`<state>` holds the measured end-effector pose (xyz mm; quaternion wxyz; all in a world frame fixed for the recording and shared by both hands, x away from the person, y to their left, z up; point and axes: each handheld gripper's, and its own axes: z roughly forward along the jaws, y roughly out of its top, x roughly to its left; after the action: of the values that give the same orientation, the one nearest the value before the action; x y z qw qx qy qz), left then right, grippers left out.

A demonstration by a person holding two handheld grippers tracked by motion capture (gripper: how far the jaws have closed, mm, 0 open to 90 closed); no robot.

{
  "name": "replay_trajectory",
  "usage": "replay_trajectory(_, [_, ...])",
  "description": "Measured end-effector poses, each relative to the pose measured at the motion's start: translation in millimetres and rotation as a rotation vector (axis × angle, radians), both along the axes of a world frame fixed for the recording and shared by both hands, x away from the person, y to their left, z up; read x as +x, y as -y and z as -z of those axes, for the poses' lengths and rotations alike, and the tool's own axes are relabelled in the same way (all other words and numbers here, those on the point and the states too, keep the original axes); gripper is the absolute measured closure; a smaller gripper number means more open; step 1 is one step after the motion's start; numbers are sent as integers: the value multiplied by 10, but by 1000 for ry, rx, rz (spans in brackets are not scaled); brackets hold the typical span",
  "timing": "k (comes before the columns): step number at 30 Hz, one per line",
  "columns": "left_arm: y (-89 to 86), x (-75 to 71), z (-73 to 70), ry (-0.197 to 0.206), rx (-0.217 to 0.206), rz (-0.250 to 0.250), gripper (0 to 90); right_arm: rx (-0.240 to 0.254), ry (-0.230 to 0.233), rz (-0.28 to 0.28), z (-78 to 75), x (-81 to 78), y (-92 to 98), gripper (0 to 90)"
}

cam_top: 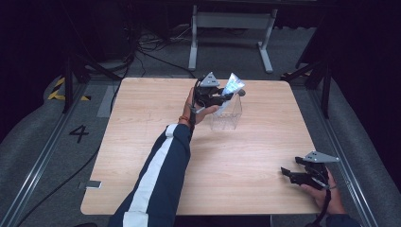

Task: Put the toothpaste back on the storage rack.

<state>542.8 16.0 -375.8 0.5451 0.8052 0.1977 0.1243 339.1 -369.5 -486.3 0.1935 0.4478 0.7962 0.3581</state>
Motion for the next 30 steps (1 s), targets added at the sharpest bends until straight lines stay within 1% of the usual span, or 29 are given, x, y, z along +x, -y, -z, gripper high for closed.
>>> replay_trajectory(1, [9,-2,20,6,13,-7,681,0,0,0,0,0,0,204])
replay_trajectory(2, [11,-4,35,5,21,-5,681,0,0,0,0,0,0,204])
replay_trajectory(3, [14,-10,58,-3,20,-3,680,0,1,0,1,1,0,204])
replay_trajectory(5, [6,-22,102,1,29,-5,680,0,0,0,0,0,0,204])
replay_trajectory(9, [-6,-34,156,-11,37,-10,677,0,0,0,0,0,0,204])
replay_trajectory(10, [-1,-36,166,-15,48,-12,676,0,1,0,0,0,0,204])
replay_trajectory(11, [-1,-32,170,-7,62,-12,675,0,1,0,0,0,0,203])
replay_trajectory(12, [9,-32,184,-10,71,-15,674,0,1,0,1,1,0,204])
replay_trajectory(15, [22,-29,228,-22,81,-24,672,-1,1,0,1,1,1,204])
replay_trajectory(16, [28,-29,241,-22,90,-23,672,-1,1,0,1,1,1,204])
replay_trajectory(19, [42,-37,264,-25,118,-19,668,-1,1,-1,1,1,1,204])
replay_trajectory(20, [47,-39,269,-28,121,-20,668,0,1,-1,1,1,1,204])
replay_trajectory(24, [61,-45,274,-38,155,-35,663,-1,1,0,1,1,1,204])
replay_trajectory(30, [60,-52,294,-38,201,-39,657,0,1,0,1,1,0,204])
